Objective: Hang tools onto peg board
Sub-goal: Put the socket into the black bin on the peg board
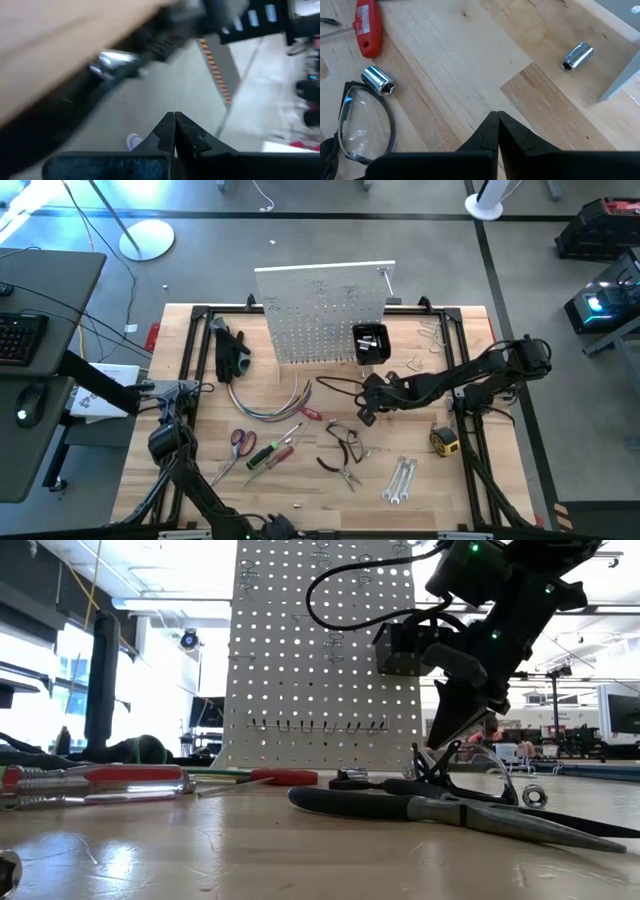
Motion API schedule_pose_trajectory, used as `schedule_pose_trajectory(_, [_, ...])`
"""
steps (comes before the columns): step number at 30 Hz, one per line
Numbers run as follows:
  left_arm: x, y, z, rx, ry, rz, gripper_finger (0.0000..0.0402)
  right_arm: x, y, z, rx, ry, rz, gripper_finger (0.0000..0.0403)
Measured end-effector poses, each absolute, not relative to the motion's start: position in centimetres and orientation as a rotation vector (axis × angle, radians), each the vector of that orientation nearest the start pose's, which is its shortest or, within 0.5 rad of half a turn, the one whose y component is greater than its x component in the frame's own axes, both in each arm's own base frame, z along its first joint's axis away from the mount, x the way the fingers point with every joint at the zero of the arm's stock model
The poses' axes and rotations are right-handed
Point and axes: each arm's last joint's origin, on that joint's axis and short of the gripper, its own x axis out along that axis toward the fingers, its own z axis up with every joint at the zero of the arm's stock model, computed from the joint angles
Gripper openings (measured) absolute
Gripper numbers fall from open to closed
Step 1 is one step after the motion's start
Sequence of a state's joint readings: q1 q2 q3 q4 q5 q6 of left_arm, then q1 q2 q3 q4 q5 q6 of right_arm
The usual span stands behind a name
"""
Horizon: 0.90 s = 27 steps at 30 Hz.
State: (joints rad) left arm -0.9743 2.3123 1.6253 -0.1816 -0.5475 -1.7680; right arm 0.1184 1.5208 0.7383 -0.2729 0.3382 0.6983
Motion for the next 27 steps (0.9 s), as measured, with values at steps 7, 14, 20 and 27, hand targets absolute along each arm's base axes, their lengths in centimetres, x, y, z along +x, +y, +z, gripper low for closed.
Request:
schedule_pose_trajectory(7, [29.2, -39.2, 10.7, -1.128, 0.713, 0.278, 0.0000, 26.9, 2.2, 15.4, 0.394, 0.904, -0.542, 0.0000])
schedule_pose_trajectory(14, [29.0, -37.2, 9.7, -1.096, 0.705, 0.508, 0.0000, 26.9, 2.2, 15.4, 0.392, 0.902, -0.546, 0.0000])
schedule_pose_trajectory(20, [28.9, -36.9, 10.3, -1.041, 0.722, 0.495, 0.0000, 26.9, 2.2, 15.4, 0.387, 0.899, -0.553, 0.0000])
schedule_pose_trajectory(27, [29.7, -38.5, 13.2, -0.955, 0.761, 0.321, 0.0000, 26.9, 2.2, 15.4, 0.392, 0.903, -0.544, 0.0000])
